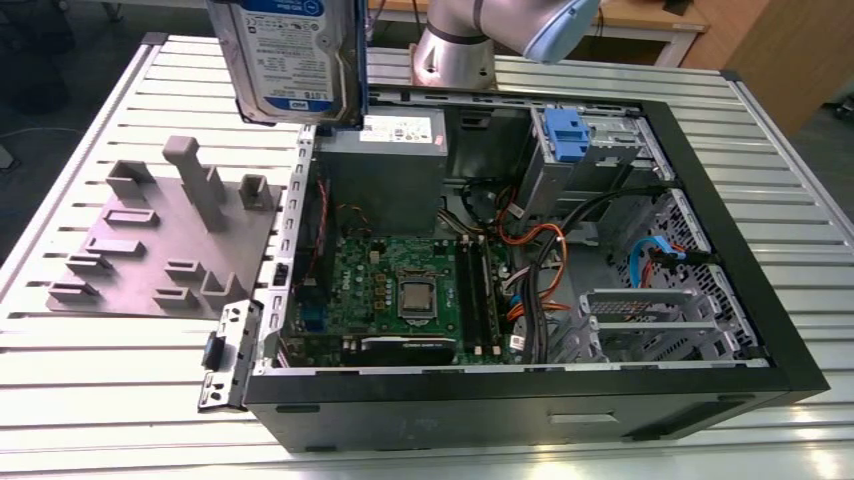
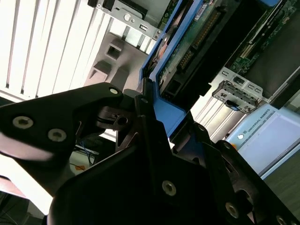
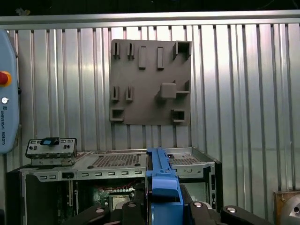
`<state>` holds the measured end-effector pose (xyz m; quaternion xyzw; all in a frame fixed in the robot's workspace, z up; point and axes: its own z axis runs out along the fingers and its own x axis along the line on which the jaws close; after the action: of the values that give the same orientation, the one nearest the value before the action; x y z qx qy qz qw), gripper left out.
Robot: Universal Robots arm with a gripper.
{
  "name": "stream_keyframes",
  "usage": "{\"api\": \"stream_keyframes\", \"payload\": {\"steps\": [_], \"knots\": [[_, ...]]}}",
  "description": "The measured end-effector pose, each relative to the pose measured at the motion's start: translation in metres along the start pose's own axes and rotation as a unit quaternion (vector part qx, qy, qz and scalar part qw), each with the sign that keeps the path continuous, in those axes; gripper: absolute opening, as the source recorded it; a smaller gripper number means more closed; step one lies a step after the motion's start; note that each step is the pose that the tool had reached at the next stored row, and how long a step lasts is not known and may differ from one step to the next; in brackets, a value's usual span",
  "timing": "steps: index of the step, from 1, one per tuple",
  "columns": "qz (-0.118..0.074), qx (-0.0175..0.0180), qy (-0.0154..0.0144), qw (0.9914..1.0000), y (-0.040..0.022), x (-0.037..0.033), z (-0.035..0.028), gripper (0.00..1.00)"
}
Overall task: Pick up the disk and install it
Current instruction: 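Pick up the disk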
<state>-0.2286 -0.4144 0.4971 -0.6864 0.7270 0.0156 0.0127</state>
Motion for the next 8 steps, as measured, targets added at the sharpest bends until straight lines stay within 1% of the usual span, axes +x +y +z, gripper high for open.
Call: {"api": "stream_keyframes", "payload": {"steps": [8], "knots": [[0.0, 0.0, 0.0, 1.0, -0.012, -0.0007, 0.0, 0.36]]}}
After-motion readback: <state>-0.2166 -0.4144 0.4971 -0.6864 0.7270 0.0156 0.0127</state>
